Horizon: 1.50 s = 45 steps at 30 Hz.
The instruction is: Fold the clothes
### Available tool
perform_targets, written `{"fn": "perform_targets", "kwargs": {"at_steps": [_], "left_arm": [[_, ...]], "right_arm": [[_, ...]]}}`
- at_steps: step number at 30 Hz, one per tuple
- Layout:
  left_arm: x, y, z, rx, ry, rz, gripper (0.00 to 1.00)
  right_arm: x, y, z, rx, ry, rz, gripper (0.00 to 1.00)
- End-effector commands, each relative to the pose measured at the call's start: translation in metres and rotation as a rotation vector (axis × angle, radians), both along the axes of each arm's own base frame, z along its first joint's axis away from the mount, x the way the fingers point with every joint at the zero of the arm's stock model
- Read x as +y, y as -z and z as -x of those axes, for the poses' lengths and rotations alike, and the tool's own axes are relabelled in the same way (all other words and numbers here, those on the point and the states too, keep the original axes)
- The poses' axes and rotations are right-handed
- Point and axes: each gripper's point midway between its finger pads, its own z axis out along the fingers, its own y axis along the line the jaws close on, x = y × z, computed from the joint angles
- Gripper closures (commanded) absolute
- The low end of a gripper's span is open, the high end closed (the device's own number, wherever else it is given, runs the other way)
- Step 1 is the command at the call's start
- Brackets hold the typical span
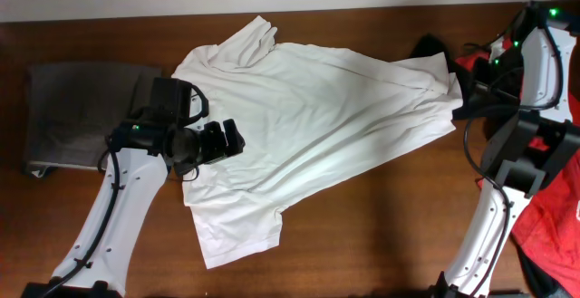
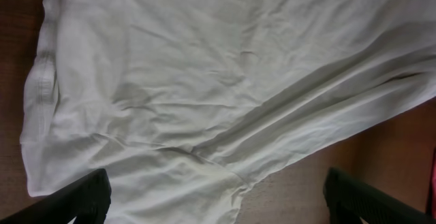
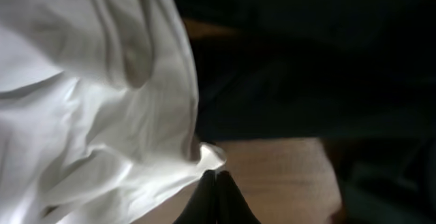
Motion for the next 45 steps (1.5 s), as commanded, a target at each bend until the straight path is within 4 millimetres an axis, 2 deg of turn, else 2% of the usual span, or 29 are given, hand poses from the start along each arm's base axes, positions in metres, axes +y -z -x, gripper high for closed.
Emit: {"fn": "perform_targets", "kwargs": {"at_steps": [1,7,13,19,28,33,37,42,45], "left_arm": [[0.001,0.000,-0.002,-0.007,0.002,-0.010,0.01],[0.001,0.000,-0.002,-0.007,0.002,-0.010,0.01],[0.001,0.000,-0.002,-0.007,0.002,-0.010,0.01],[0.001,0.000,-0.002,-0.007,0.002,-0.010,0.01],[0.001,0.000,-0.002,-0.007,0.002,-0.010,0.01],[0.001,0.000,-0.002,-0.007,0.002,-0.010,0.00],[0.001,0.000,-0.002,-0.007,0.002,-0.010,0.01],[0.001,0.000,-0.002,-0.007,0.002,-0.010,0.01],[0.001,0.000,-0.002,-0.007,0.002,-0.010,0.01]], "right_arm": [[-0.006,0.008,0.001,0.010,-0.018,0.011,0.96],[-0.016,0.014,0.010,0.057,-0.025,0.070,0.96],[-0.013,0.037,0.012,0.082,-0.028,0.050,0.96],[-0.003,0.051,0.008,0.058,-0.023,-0.009,0.96],[-0.003,0.072,0.002,0.029,-0.021,-0.010,0.96],[-0.007,0.079,-0.015,-0.041,-0.025,0.019,0.96],[-0.015,0.083,-0.037,-0.132,-0.027,0.057,0.96],[-0.029,0.086,-0.068,-0.265,-0.026,0.115,0.96],[-0.046,0.091,-0.080,-0.307,-0.014,0.194,0.96]]}}
